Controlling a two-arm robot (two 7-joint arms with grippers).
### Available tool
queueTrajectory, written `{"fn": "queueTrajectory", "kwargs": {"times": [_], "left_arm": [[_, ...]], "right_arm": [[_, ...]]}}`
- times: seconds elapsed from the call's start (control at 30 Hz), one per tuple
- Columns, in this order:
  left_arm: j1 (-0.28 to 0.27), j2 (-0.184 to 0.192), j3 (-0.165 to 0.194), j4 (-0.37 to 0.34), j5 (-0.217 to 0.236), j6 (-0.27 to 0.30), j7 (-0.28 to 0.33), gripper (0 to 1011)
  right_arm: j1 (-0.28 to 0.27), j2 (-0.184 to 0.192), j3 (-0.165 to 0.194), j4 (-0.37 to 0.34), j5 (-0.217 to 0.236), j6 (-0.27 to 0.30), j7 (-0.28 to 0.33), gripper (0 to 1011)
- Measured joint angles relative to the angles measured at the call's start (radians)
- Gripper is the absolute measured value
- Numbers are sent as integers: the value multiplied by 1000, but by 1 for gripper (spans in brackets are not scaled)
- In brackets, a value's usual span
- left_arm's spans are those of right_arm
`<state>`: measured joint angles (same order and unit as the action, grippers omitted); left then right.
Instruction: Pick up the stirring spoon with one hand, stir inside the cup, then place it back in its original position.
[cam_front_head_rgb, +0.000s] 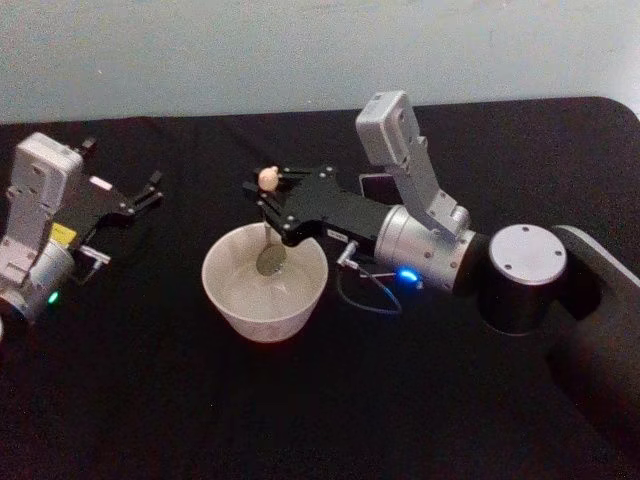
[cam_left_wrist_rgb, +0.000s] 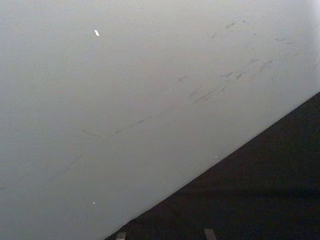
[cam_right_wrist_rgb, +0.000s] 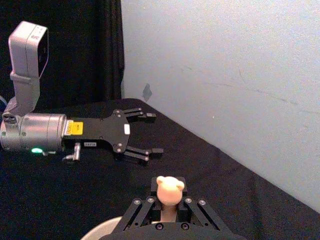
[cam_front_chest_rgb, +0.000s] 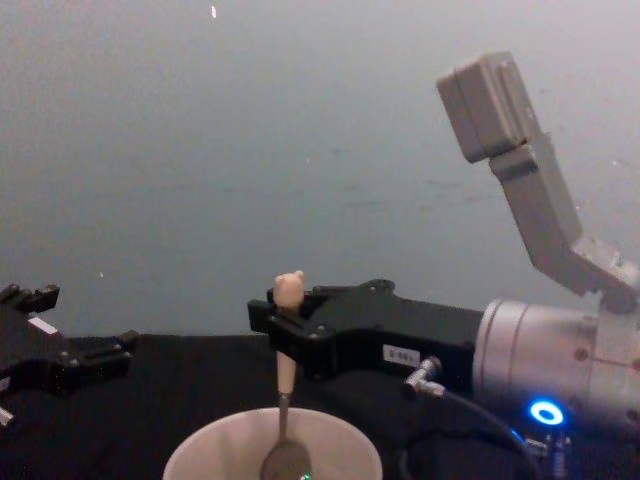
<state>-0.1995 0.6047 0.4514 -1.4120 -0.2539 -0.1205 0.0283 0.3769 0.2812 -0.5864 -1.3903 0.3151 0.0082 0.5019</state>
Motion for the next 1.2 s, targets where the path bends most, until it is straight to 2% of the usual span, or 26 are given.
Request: {"fn": "queueTrajectory", "kwargs": {"times": [0.43,0.73,1.2], "left_arm": [[0,0,0,0,0,0,0,1001],[0,0,0,0,0,0,0,1001],[0,0,0,0,0,0,0,1001]], "right_arm": [[-60,54,24,-88,24,36,11,160],[-84,78,18,-124,36,57,19,159],[-79,73,-14,-137,48,59,41,159]]}}
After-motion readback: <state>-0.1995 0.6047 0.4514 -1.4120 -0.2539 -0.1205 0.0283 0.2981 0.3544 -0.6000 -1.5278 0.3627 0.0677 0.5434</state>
